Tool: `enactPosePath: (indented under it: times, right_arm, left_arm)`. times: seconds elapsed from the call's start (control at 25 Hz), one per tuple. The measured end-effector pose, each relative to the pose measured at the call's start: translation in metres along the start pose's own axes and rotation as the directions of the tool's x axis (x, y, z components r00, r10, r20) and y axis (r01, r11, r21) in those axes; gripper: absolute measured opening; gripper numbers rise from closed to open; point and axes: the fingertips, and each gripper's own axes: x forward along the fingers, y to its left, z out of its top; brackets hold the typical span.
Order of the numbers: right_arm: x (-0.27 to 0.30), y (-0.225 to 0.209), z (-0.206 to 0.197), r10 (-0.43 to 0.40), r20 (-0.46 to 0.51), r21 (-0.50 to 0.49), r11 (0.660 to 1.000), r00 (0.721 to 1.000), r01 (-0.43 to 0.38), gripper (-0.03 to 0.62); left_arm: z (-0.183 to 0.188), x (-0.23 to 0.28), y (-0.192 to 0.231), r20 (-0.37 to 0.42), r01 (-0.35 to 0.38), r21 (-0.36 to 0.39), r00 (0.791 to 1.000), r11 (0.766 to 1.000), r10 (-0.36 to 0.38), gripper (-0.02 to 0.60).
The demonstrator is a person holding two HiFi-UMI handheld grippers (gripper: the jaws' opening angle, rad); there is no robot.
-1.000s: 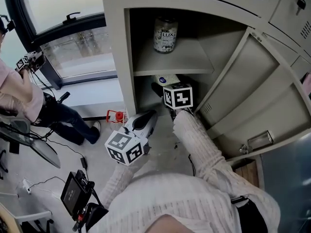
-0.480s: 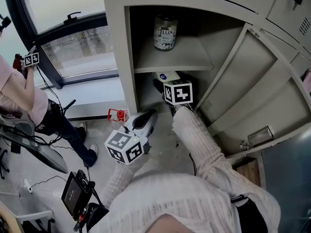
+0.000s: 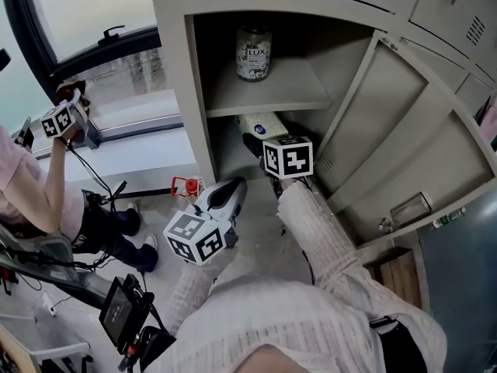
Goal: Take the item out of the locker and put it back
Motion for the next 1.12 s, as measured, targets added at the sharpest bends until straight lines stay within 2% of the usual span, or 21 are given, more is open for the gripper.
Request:
enactPosePath:
  times: [0.2, 0.44, 0.68, 0.96, 1.12]
  right_arm:
    - [-0.037, 0.014, 0.011, 0.047, 0.056, -0.011, 0.999, 0.997, -0.046, 0.453]
    - [-0.081, 0.022, 0.007, 0.088, 0.078, 0.008, 0.996, 0.993, -0.089, 0.453]
    - [-0.118, 0.020, -0.007, 0.082, 0.093, 0.012, 0.996, 0.992, -0.083, 0.453]
    - [-0.157, 0.021, -0.020, 0.078, 0.133, 0.046, 0.995, 0.988, -0.084, 0.453]
    - [-0.177, 0.027, -0.026, 0.105, 0.155, 0.055, 0.992, 0.982, -0.115, 0.453]
  left_arm:
    - [0.004, 0.000, -0.008, -0.002, 0.022, 0.013, 1.000, 1.000, -0.022, 0.008]
    - [-0.001, 0.003, -0.030, -0.016, 0.052, 0.016, 0.999, 0.999, -0.052, 0.008]
    - [-0.005, 0.005, -0.053, -0.027, 0.080, 0.037, 0.996, 0.996, -0.079, 0.008]
    - [-0.004, -0.008, -0.061, -0.004, 0.048, 0.025, 0.999, 0.999, -0.048, 0.008]
    - [-0.009, -0.016, -0.068, -0.011, 0.031, 0.028, 0.999, 0.999, -0.031, 0.008]
